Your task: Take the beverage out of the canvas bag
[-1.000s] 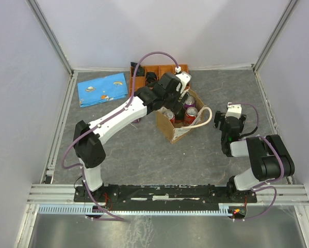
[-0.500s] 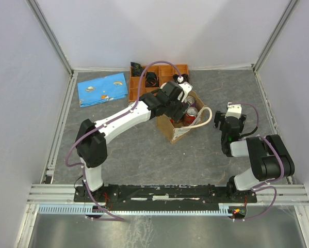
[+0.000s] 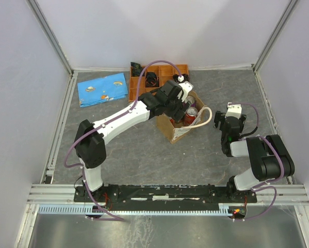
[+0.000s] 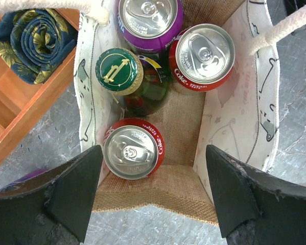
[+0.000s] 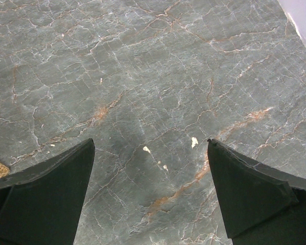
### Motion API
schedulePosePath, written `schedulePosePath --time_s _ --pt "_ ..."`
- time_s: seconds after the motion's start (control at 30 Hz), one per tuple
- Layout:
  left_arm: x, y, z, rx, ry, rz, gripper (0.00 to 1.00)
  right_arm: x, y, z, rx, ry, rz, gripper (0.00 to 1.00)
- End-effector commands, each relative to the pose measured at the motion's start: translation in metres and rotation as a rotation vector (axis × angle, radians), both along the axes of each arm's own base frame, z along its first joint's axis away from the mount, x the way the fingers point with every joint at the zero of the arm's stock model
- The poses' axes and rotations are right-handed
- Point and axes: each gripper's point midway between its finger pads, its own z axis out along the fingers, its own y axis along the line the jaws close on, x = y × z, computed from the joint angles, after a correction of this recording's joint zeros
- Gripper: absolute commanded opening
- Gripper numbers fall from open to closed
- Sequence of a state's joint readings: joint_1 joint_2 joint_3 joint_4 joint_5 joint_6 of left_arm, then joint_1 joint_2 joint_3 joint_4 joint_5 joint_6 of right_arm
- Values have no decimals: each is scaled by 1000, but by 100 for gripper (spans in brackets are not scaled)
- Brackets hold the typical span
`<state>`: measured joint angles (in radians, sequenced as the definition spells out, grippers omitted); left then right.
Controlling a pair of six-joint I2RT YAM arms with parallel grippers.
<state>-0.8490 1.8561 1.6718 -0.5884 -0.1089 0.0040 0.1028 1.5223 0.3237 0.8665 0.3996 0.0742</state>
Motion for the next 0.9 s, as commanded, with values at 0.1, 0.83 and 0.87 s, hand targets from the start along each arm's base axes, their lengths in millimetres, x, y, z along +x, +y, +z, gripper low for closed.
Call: schedulePosePath --time_s 0.1,0.83,0.87 --pt "7 -7 -12 -11 12 12 89 12 1 20 13 -69 1 99" --pt "21 19 -67 109 50 107 91 12 2 19 13 -68 2 99" --pt "20 19 -70 114 58 106 91 12 1 19 13 -68 1 99"
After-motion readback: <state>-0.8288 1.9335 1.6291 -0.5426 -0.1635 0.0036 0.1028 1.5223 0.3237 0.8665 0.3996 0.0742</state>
